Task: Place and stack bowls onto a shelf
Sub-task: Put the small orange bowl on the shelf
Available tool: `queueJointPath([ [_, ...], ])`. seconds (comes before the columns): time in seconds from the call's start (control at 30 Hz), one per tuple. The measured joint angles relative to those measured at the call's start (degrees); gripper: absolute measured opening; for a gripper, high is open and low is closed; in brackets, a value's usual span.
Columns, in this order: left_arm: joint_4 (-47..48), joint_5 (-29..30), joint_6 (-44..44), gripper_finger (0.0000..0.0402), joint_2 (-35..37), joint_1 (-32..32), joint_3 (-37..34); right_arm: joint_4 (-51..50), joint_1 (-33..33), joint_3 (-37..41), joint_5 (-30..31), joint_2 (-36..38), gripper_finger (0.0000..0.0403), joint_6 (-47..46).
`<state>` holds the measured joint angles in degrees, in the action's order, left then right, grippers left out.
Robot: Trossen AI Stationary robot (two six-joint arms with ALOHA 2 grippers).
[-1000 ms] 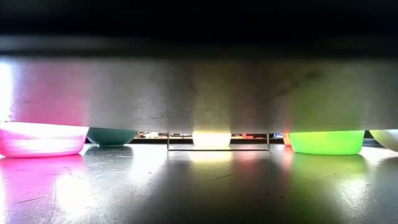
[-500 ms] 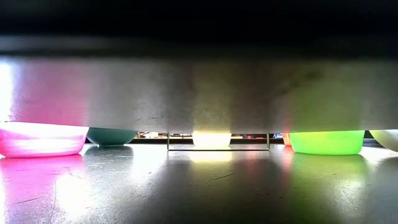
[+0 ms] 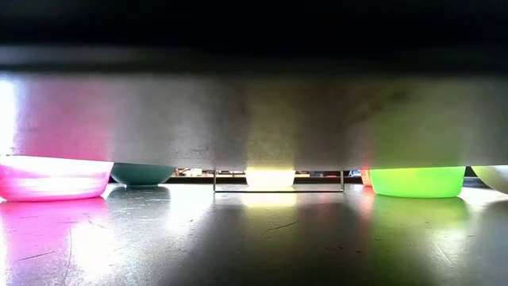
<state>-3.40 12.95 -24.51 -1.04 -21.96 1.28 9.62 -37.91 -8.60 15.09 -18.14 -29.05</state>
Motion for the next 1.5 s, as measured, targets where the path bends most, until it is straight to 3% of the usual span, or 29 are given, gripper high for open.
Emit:
queueJointPath([
  [0.1,0.01,-0.02,-0.01,0.0126,0.00,-0.02,0.00,-4.83,0.00,-4.44,0.00,-2.83,0.0173,1.62],
  [0.47,0.00,-0.02,0.00,0.0126,0.00,-0.01,-0.01,-41.54,0.00,-22.87,-2.55,-14.12,0.0173,1.83],
  [0.63,0.00,-0.01,0.00,0.0126,0.00,-0.01,-0.01,-50.53,0.00,-28.51,-3.59,-18.55,0.0173,-0.21],
  [0.9,0.00,-0.02,0.00,0.0126,0.00,-0.02,0.00,-52.95,0.02,-32.11,-10.56,-25.28,0.0173,-0.50],
  [1.33,0.00,-0.02,0.00,0.0126,0.00,0.00,0.00,-52.69,0.02,-32.37,-11.40,-34.81,0.0173,0.39],
  [1.5,0.02,-0.02,0.00,0.0126,0.00,-0.02,0.00,-52.58,0.31,-32.37,-16.37,-37.89,0.0173,0.74],
])
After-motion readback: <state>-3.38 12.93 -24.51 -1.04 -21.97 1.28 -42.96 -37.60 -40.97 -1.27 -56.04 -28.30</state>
